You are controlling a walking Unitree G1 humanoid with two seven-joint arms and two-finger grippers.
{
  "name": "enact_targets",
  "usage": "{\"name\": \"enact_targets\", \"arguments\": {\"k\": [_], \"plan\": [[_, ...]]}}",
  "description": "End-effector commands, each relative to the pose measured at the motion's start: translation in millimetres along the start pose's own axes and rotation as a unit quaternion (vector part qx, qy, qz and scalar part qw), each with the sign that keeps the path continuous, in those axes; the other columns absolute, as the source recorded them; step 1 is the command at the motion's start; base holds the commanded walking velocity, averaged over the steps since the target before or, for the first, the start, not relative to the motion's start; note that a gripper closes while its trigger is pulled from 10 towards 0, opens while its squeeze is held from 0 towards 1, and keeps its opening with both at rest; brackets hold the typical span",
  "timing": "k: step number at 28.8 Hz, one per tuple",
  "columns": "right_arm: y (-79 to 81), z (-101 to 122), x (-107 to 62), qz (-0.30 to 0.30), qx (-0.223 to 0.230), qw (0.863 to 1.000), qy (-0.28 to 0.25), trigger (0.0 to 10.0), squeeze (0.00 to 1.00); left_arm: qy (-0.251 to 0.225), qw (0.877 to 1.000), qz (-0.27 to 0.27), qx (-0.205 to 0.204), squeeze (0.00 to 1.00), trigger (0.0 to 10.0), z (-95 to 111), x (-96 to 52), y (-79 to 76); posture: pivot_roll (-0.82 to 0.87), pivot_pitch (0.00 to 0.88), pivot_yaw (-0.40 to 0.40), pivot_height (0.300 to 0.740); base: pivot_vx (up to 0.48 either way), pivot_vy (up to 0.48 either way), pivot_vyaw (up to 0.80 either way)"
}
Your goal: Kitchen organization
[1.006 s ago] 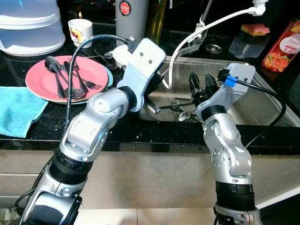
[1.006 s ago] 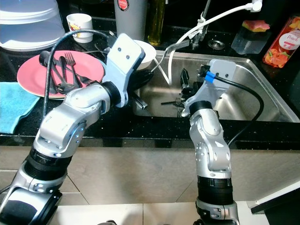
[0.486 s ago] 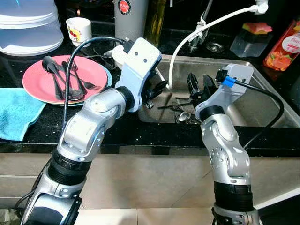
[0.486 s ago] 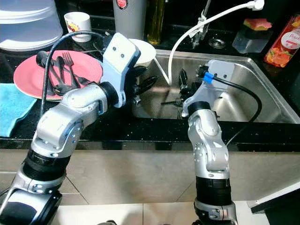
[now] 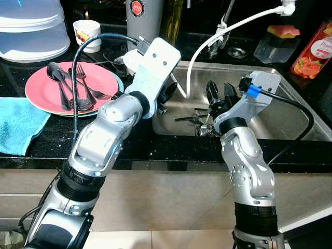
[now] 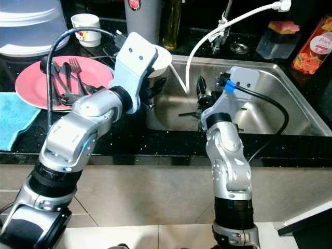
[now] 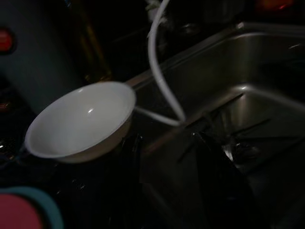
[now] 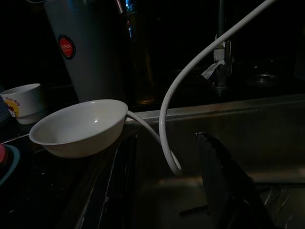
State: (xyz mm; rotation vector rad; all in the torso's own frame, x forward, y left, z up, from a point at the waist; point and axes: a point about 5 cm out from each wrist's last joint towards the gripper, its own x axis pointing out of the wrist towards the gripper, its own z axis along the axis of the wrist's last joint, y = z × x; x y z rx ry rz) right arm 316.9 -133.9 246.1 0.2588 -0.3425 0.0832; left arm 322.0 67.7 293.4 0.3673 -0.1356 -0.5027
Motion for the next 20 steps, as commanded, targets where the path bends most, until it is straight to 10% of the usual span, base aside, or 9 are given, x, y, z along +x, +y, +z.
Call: {"name": "enact_targets", "arguments": {"k": [1,20], "plan": [[-1.2,-1.3,-2.7,-0.003,0.002,1.000,0.002,10.0,0.00,0.007,1.000,0.007,0.029,0.00,10.0,-0.9,2.5,2.1,0.19,0.085,-0.088,0.740,0.000,0.000,0.00],[-1.4,-2.0,-1.9,-0.004,0.001,1.000,0.004,10.0,0.00,0.001,0.999,0.005,0.046,0.00,10.0,-1.3,2.8,3.6,0.19,0.089,-0.091,0.740,0.000,0.000,0.00]]}}
